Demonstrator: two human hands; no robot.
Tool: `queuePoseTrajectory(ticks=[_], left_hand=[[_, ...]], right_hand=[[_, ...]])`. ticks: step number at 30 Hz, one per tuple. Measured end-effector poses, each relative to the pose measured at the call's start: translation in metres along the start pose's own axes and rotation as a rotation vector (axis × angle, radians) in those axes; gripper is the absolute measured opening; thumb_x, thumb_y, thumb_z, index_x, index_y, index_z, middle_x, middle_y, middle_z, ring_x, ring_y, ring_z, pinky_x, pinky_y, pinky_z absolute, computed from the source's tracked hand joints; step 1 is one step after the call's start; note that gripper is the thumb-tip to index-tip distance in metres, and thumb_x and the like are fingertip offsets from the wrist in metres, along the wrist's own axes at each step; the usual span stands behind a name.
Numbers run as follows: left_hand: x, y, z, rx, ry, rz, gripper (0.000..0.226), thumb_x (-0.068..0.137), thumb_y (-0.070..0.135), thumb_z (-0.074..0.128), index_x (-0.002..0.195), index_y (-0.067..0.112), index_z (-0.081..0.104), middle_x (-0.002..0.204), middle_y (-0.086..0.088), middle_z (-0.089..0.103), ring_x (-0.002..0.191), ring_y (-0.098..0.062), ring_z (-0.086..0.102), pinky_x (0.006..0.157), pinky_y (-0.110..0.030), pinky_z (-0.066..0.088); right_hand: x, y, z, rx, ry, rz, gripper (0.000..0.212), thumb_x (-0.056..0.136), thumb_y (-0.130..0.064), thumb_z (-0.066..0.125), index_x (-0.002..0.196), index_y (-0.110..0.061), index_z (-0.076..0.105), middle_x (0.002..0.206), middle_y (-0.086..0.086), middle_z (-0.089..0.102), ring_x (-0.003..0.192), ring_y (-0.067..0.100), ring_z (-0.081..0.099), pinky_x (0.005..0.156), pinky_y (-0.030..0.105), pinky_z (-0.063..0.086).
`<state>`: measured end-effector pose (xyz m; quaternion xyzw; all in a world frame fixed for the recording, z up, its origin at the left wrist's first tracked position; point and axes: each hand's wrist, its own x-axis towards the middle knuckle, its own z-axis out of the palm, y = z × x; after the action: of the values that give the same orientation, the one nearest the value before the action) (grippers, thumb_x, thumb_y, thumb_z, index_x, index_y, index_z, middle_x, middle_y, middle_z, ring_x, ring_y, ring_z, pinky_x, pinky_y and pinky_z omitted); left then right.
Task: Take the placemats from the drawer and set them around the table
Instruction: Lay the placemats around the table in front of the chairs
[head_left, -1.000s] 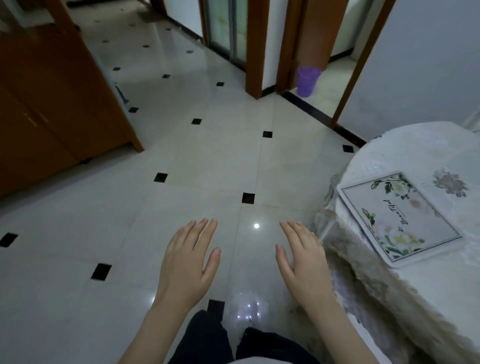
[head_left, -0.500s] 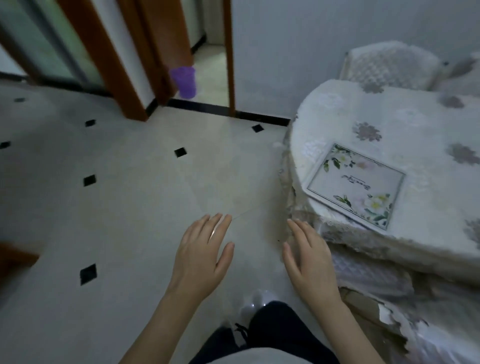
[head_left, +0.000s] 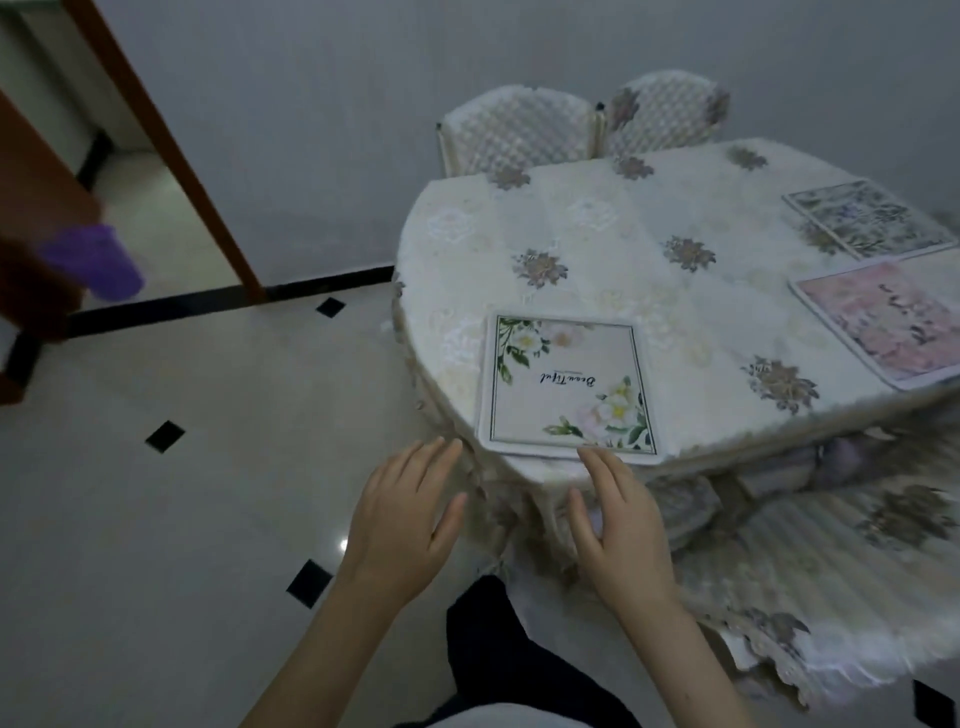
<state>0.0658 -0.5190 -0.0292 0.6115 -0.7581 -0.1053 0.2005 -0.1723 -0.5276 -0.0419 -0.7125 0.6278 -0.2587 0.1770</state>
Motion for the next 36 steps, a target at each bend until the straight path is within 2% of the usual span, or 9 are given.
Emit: queuePoseTrajectory(ticks=[7, 11, 16, 20, 24, 27, 31, 33, 36], left_hand=[[0.118, -0.018, 0.016, -0.048, -0.042, 0.1, 0.048, 0.095, 0.036, 0.039, 0.134, 0.012, 0.052, 0.129, -0.005, 0.059, 0.117, -0.024, 0.055, 0.094, -0.041, 0.048], [0.169, -0.032, 0.038, -0.072, -0.098, 0.11, 0.048, 0.095, 0.035, 0.038, 0.136, 0.014, 0.05, 0.129, -0.002, 0.058, 0.117, -0.02, 0.053, 0.093, -0.037, 0.048], [0.216, -0.052, 0.08, -0.131, -0.216, 0.026, 0.048, 0.093, 0.027, 0.042, 0.14, 0.015, 0.045, 0.13, -0.001, 0.055, 0.116, -0.019, 0.049, 0.094, -0.038, 0.047], [0.243, -0.065, 0.114, -0.272, -0.386, -0.19, 0.055, 0.094, 0.017, 0.052, 0.147, 0.015, 0.034, 0.138, -0.006, 0.045, 0.126, -0.021, 0.039, 0.103, -0.027, 0.031], [0.26, -0.072, 0.139, -0.3, -0.492, -0.406, 0.063, 0.093, 0.019, 0.053, 0.149, 0.015, 0.025, 0.136, -0.015, 0.043, 0.123, -0.03, 0.038, 0.102, -0.034, 0.031], [0.265, -0.07, 0.145, -0.339, -0.477, -0.474, 0.063, 0.092, 0.017, 0.052, 0.15, 0.018, 0.025, 0.134, -0.015, 0.046, 0.121, -0.031, 0.039, 0.101, -0.035, 0.033], [0.264, -0.063, 0.14, -0.484, -0.387, -0.478, 0.063, 0.091, 0.004, 0.049, 0.148, 0.022, 0.032, 0.116, -0.003, 0.059, 0.101, -0.021, 0.057, 0.084, -0.018, 0.041], [0.262, -0.062, 0.143, -0.465, -0.369, -0.465, 0.065, 0.09, 0.006, 0.048, 0.149, 0.027, 0.029, 0.119, -0.006, 0.062, 0.102, -0.026, 0.058, 0.091, -0.03, 0.048], [0.26, -0.064, 0.151, -0.32, -0.413, -0.446, 0.065, 0.092, 0.012, 0.044, 0.151, 0.03, 0.022, 0.146, -0.011, 0.042, 0.133, -0.033, 0.036, 0.109, -0.046, 0.034]], right_hand=[[0.09, 0.018, 0.009, 0.018, 0.037, 0.096, 0.056, 0.096, -0.045, 0.031, 0.143, -0.017, 0.046, 0.145, -0.002, 0.046, 0.135, 0.014, 0.04, 0.111, 0.034, 0.034], [0.131, 0.036, 0.012, 0.031, 0.039, 0.157, 0.054, 0.097, -0.043, 0.033, 0.143, -0.016, 0.045, 0.145, 0.0, 0.046, 0.136, 0.015, 0.039, 0.11, 0.037, 0.036], [0.172, 0.067, 0.024, 0.046, 0.016, 0.261, 0.045, 0.1, -0.026, 0.046, 0.144, -0.015, 0.043, 0.147, 0.003, 0.043, 0.138, 0.018, 0.034, 0.111, 0.04, 0.035], [0.202, 0.106, 0.043, 0.004, -0.071, 0.43, 0.047, 0.097, -0.023, 0.046, 0.144, -0.015, 0.041, 0.148, 0.011, 0.039, 0.136, 0.027, 0.033, 0.109, 0.043, 0.035], [0.223, 0.143, 0.059, -0.119, -0.187, 0.604, 0.053, 0.093, -0.027, 0.046, 0.146, -0.022, 0.036, 0.139, 0.019, 0.04, 0.122, 0.041, 0.038, 0.099, 0.048, 0.04], [0.231, 0.156, 0.062, -0.19, -0.248, 0.661, 0.055, 0.093, -0.032, 0.044, 0.146, -0.027, 0.031, 0.127, 0.019, 0.041, 0.113, 0.04, 0.04, 0.093, 0.048, 0.039], [0.239, 0.164, 0.06, -0.159, -0.255, 0.663, 0.053, 0.094, -0.033, 0.044, 0.145, -0.03, 0.03, 0.116, 0.019, 0.048, 0.104, 0.039, 0.044, 0.089, 0.046, 0.038], [0.239, 0.164, 0.058, -0.156, -0.252, 0.646, 0.054, 0.095, -0.034, 0.044, 0.146, -0.031, 0.029, 0.116, 0.018, 0.049, 0.101, 0.04, 0.046, 0.087, 0.045, 0.038], [0.238, 0.164, 0.052, -0.179, -0.261, 0.619, 0.056, 0.096, -0.036, 0.044, 0.15, -0.032, 0.027, 0.123, 0.016, 0.049, 0.103, 0.042, 0.048, 0.088, 0.045, 0.04]])
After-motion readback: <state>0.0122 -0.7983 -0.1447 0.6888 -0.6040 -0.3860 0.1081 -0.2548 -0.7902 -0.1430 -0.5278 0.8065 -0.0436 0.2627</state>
